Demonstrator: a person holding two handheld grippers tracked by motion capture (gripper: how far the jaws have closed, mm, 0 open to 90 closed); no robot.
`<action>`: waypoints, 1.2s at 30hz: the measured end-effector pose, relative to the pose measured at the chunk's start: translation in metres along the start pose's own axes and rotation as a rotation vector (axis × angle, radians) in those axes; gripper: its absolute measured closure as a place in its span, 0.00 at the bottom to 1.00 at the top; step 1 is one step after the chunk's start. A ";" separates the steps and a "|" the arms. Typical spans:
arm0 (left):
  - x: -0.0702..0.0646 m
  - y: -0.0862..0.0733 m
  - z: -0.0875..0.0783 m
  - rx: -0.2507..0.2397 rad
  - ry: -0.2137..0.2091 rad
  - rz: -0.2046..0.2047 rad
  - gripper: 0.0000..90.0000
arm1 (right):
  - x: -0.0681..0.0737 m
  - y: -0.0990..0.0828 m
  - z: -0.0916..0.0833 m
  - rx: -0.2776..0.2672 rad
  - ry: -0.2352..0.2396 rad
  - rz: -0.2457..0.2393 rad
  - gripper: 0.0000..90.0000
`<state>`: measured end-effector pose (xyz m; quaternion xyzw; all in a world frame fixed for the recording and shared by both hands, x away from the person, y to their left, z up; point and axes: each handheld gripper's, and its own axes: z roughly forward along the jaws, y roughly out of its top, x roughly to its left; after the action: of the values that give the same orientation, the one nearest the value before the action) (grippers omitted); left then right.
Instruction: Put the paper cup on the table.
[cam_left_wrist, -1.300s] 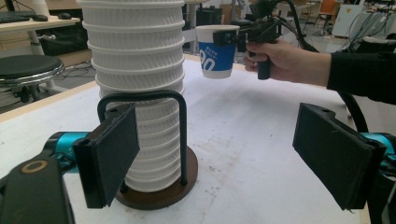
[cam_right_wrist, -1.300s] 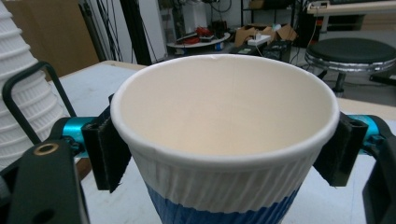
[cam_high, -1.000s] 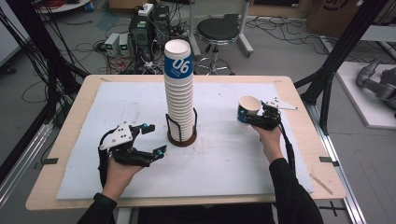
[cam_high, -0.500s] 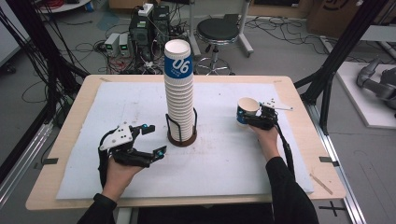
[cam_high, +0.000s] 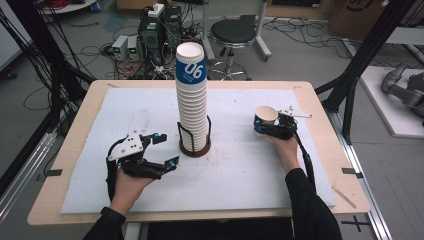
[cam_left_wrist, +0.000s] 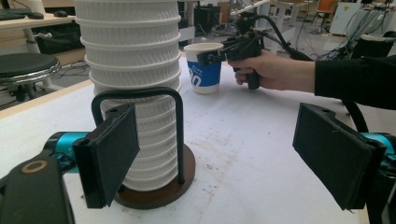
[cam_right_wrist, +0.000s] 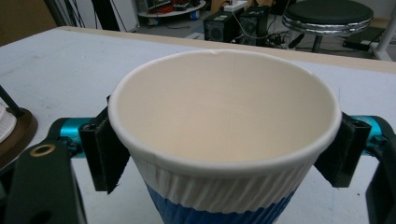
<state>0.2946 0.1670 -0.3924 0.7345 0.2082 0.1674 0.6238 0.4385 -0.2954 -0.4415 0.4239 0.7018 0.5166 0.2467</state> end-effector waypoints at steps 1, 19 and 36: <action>0.000 0.000 0.000 0.000 0.000 0.000 0.16 | 0.001 0.000 -0.001 0.008 0.000 -0.007 0.20; 0.000 0.001 0.002 0.002 -0.006 0.004 0.16 | 0.005 0.002 -0.004 0.065 -0.018 -0.018 0.16; -0.001 0.001 0.005 0.007 -0.017 0.007 0.16 | 0.009 0.004 -0.011 0.109 -0.051 -0.040 0.14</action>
<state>0.2959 0.1621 -0.3918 0.7387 0.2008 0.1625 0.6225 0.4262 -0.2929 -0.4332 0.4356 0.7308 0.4617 0.2512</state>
